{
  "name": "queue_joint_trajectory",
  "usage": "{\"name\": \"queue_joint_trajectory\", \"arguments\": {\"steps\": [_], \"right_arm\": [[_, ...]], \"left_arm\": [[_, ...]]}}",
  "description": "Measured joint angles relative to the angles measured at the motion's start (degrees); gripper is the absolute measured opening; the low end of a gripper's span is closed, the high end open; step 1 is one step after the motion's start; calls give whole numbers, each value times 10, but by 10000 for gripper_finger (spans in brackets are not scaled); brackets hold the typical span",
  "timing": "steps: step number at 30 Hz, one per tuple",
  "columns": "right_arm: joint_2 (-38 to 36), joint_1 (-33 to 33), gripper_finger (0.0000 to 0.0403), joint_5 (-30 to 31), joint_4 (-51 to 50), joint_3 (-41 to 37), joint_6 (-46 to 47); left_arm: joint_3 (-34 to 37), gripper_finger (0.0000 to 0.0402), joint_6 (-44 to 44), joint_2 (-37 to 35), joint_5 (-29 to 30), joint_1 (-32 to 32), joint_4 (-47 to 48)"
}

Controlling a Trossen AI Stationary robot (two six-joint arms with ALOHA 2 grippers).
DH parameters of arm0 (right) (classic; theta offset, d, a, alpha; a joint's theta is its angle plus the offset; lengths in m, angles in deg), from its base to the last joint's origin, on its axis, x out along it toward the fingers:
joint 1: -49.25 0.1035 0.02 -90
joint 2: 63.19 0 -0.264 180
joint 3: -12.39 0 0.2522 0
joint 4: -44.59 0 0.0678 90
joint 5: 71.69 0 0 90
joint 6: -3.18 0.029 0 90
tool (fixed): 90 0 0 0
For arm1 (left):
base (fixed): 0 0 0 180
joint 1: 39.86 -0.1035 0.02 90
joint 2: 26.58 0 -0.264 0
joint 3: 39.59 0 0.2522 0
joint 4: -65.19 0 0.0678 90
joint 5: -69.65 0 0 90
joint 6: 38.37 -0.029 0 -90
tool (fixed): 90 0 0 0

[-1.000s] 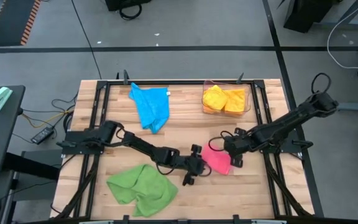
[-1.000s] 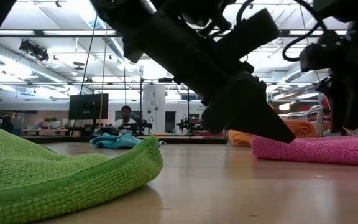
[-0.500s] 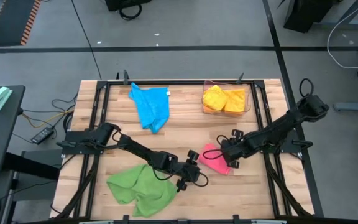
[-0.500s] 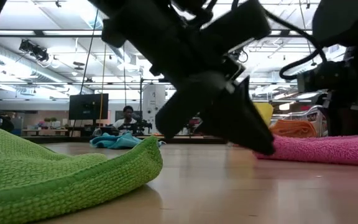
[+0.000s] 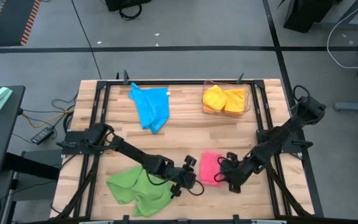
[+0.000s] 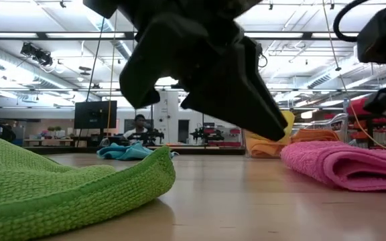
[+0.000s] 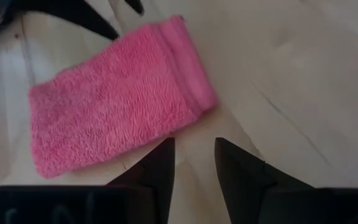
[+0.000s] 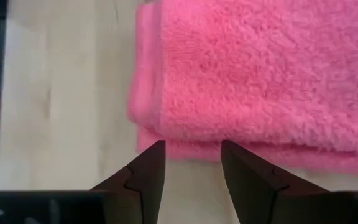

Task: Fold microfiber towels
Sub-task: Fold the pink microfiber cloth, then stack the folded pink microfiber cloth on top of the folded orange microfiber cloth

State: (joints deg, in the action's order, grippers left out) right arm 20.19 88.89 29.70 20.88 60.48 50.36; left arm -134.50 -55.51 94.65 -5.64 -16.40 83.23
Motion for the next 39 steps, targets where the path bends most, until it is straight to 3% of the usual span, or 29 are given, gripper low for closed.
{"name": "queue_joint_trajectory", "arguments": {"steps": [7, 13, 19, 31, 39], "right_arm": [[-4, 11, 164, -2, -129, 40, -4], [-1, 47, 166, 115, -158, 66, -187], [-1, 53, 197, 114, -116, 66, -356], [1, 58, 267, 96, -150, 66, -592], [69, 79, 282, 208, -147, 66, -765]], "left_arm": [[0, 130, 14, 0, 0, 0, -12], [0, 125, 15, 0, 0, -3, -14], [0, 122, 30, 0, 1, -1, -13], [0, 115, 123, 0, 1, 3, -10], [0, 114, 178, 0, 0, 7, -9]]}}
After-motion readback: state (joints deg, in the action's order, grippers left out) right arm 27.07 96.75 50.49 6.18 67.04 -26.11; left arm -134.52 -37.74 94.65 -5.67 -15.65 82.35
